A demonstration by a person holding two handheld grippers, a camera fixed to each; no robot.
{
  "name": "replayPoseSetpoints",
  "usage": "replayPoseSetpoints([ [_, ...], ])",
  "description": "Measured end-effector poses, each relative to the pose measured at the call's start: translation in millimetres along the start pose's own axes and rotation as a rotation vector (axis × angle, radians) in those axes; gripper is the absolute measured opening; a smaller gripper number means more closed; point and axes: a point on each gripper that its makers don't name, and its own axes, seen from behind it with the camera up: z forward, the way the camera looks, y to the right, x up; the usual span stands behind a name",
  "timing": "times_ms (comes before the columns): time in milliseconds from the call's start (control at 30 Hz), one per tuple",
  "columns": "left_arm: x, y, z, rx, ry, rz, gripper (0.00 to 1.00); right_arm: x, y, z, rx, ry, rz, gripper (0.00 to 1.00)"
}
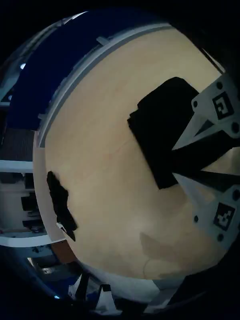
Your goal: Fold towel
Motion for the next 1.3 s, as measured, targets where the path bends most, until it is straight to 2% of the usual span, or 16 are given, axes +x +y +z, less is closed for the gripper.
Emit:
replayPoseSetpoints([
  [167,0,0.3,1.0,-0.002,0.000,0.000,0.91,1,-3,-8.0,0.005,0.009,0.008,0.66],
  [300,1,0.2,-0.2,0.000,0.000,0.000,0.91,-3,-2,-15.3,-0.015,0.009,0.020,0.71],
  [500,3,0.9,-2.5,0.001,0.002,0.002,0.91,-18,0,-27.6,-0.047,0.005,0.056,0.72],
  [867,3,4.1,-2.6,-0.005,0.002,0.010,0.91,-66,10,-48.5,-0.106,-0.038,0.149,0.72],
  [1100,2,8.8,-1.7,-0.013,0.002,0.012,0.91,-88,17,-51.2,-0.123,-0.063,0.194,0.71],
  [1300,2,10.8,-2.2,-0.017,0.001,0.013,0.91,-97,19,-48.7,-0.126,-0.078,0.214,0.65],
])
